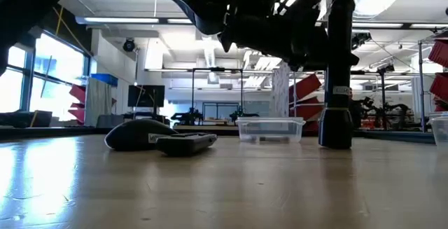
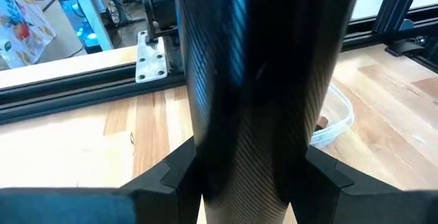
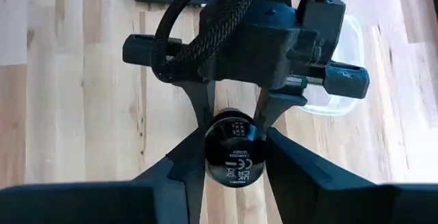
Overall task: Insert battery
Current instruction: Close the flashlight battery compartment
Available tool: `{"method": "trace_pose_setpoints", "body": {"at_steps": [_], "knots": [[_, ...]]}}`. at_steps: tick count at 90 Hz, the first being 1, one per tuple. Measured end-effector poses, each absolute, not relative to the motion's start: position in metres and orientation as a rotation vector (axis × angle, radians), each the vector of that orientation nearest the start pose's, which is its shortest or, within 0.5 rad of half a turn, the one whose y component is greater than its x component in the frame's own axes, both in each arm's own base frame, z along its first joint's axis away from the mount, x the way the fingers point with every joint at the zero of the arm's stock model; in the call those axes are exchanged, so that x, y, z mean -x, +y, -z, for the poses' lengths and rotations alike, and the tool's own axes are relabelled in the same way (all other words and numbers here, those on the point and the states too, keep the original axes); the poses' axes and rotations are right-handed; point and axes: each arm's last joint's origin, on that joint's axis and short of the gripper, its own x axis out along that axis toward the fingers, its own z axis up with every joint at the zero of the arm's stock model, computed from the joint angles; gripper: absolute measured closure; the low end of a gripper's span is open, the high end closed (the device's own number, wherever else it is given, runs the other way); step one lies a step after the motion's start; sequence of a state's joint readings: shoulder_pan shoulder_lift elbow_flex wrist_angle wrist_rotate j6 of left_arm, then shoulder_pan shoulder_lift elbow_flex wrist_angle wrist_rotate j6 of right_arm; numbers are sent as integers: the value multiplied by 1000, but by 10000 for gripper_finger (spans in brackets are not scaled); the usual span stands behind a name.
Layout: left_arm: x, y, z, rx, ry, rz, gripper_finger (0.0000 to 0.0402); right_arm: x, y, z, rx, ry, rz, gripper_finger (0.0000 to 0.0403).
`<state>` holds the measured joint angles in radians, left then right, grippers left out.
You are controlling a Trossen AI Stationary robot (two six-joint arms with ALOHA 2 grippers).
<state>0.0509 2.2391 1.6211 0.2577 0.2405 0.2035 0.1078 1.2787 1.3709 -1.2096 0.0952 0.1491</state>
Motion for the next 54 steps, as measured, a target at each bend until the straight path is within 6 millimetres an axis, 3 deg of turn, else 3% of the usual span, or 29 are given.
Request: {"method": "trace_pose_setpoints", "body": {"at_steps": [54], "knots": [[-509, 20, -185, -109, 315, 166, 255, -229, 22, -350, -19, 1062, 78, 291]]}}
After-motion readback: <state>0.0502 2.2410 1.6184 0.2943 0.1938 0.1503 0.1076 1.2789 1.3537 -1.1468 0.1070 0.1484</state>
